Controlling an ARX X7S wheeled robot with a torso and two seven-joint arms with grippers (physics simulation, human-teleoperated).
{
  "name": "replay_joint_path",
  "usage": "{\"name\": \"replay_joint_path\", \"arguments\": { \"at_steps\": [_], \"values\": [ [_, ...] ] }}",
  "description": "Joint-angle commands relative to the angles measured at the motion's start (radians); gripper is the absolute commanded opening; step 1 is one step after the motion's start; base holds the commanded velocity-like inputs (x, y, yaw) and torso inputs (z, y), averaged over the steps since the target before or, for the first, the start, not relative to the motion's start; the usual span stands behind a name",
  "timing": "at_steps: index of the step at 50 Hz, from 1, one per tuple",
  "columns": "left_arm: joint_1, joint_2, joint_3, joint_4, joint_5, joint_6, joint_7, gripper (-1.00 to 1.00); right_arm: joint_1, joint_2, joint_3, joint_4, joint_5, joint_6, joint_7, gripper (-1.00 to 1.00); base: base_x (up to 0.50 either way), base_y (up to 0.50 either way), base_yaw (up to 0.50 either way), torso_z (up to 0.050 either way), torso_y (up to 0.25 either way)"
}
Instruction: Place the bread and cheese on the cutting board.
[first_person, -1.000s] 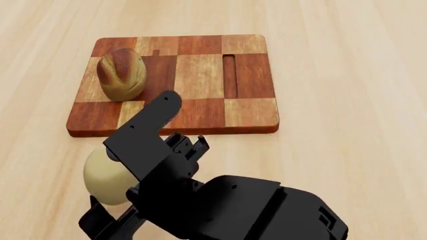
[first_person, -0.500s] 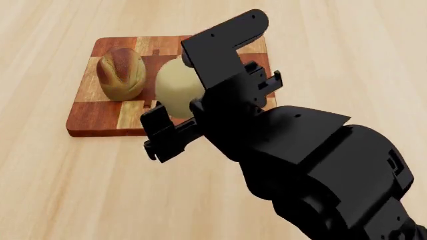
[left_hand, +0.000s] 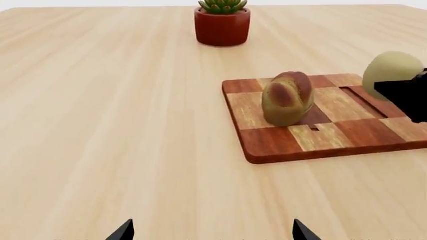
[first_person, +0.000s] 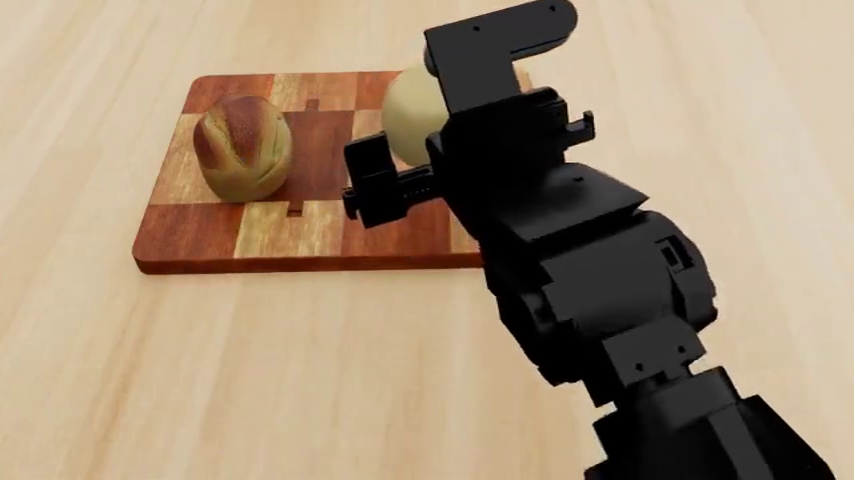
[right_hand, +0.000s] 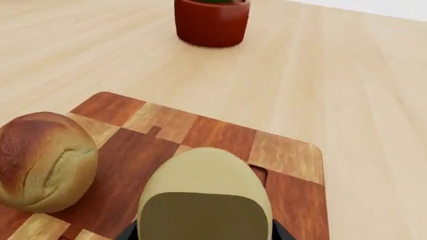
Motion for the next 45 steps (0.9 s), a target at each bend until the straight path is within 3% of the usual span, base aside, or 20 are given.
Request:
{"name": "replay_joint_path", "arguments": {
  "at_steps": [1,9,15,23,36,37,45],
  "values": [
    [0.019,0.033,-0.029,0.019,0.027,-0.011,0.051,1.0,0.129,-0.177,-0.069,0.503,-0.079,-0.28,-0.186,-1.0,0.0,0.0,0.0,0.0,0.0],
    [0.038,0.04,-0.042,0.005,0.078,-0.011,0.088,1.0,0.167,-0.177,-0.536,0.596,0.399,-0.41,-0.149,-1.0,0.0,0.0,0.0,0.0,0.0],
    [0.062,0.049,-0.062,0.004,0.11,-0.006,0.118,1.0,0.164,-0.178,-0.736,0.597,0.615,-0.465,-0.135,-1.0,0.0,0.0,0.0,0.0,0.0],
    [0.089,0.066,-0.066,0.009,0.17,0.003,0.165,1.0,0.152,-0.178,-0.839,0.598,0.7,-0.492,-0.123,-1.0,0.0,0.0,0.0,0.0,0.0],
    [0.098,0.062,-0.067,0.006,0.173,0.013,0.166,1.0,0.163,-0.178,-0.867,0.587,0.713,-0.487,-0.125,-1.0,0.0,0.0,0.0,0.0,0.0],
    [0.098,0.062,-0.066,0.008,0.175,0.014,0.168,1.0,0.165,-0.178,-0.867,0.588,0.714,-0.482,-0.122,1.0,0.01,0.0,0.0,0.0,0.0],
    [0.103,0.063,-0.066,0.012,0.171,0.02,0.167,1.0,0.191,-0.177,-0.862,0.586,0.698,-0.482,-0.108,1.0,0.0,0.0,0.0,0.0,0.0]
  ]
}}
